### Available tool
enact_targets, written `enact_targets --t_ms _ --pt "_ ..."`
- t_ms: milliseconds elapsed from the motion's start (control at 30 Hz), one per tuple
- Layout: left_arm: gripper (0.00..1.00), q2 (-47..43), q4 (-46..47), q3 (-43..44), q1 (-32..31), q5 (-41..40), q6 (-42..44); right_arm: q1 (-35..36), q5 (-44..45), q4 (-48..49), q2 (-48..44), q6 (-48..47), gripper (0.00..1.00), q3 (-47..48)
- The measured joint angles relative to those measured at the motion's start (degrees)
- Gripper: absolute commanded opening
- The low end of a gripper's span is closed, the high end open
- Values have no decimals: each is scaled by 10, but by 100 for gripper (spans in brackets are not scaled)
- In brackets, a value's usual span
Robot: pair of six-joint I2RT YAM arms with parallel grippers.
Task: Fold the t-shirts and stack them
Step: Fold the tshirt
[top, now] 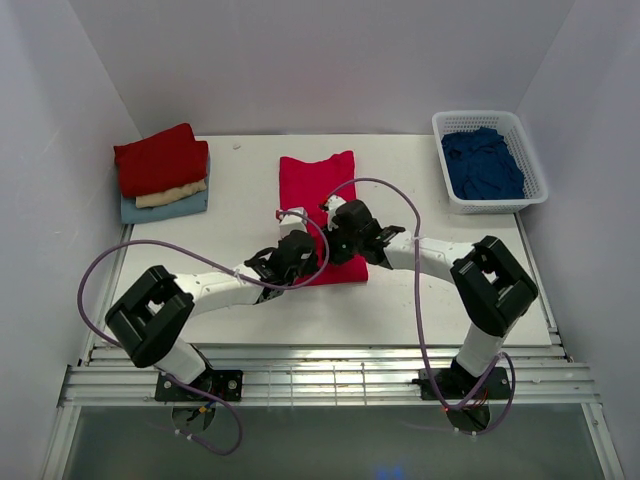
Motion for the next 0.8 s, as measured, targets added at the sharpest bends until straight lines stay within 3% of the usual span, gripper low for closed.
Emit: enact_targets --t_ms 300,800 --pt "0 41 8 -4 0 5 -19 0 -47 36 57 7 8 17" --pt "0 76 62 -32 -5 -3 -44 0 -44 43 106 1 8 65"
